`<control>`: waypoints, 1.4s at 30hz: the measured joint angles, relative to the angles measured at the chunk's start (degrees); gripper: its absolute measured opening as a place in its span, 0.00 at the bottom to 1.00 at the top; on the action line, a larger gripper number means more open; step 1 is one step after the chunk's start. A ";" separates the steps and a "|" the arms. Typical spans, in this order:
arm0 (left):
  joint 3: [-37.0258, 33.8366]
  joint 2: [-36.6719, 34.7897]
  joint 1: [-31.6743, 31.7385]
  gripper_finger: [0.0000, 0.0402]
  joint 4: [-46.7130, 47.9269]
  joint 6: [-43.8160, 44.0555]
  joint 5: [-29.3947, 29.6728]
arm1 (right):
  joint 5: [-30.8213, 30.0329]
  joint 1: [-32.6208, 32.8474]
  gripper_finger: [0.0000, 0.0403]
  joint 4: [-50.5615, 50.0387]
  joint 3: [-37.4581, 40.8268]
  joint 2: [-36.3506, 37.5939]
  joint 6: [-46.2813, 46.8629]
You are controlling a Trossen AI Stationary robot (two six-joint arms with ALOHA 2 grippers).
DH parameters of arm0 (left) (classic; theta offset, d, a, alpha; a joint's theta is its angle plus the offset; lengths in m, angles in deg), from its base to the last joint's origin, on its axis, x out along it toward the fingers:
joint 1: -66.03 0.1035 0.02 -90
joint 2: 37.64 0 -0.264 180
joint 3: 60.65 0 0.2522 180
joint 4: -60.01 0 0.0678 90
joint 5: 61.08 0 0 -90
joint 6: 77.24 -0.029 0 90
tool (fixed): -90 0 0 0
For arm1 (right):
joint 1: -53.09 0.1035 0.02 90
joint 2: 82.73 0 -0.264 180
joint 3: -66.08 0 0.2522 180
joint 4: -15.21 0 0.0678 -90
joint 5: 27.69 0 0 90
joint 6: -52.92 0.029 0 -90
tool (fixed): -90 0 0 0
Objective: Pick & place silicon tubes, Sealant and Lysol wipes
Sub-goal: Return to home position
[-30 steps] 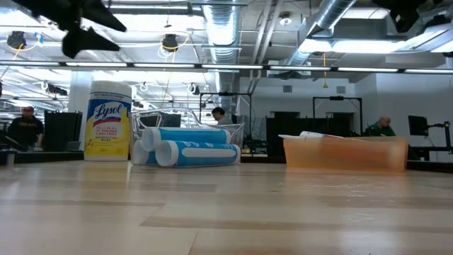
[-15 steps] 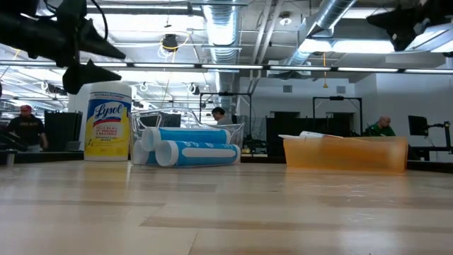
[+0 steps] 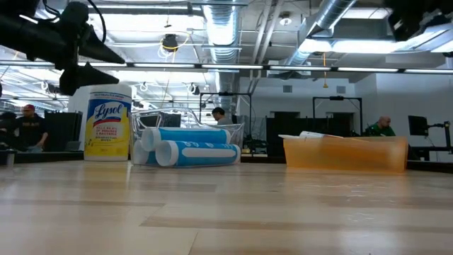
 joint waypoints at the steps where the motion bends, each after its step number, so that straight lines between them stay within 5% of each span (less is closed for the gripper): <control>1: 0.00 -0.26 0.00 0.66 -0.59 -0.40 0.03 | 1.97 0.06 0.56 -0.14 0.00 1.06 -0.09; 10: -0.12 -3.11 0.00 0.65 -1.94 -1.00 -1.77 | 4.36 0.02 0.56 8.44 5.93 9.44 -6.01; 19: -9.63 -3.08 0.00 0.63 -18.49 -1.30 -3.62 | 4.38 -0.04 0.56 12.91 14.79 13.91 -1.65; 29: -9.99 -3.57 0.09 0.63 -15.27 -2.75 -3.58 | 6.02 -0.02 0.56 8.14 13.26 13.84 -1.11; 42: -9.80 -3.30 0.09 0.63 -9.70 2.41 -2.37 | 5.85 -3.25 0.56 11.66 21.10 13.85 0.29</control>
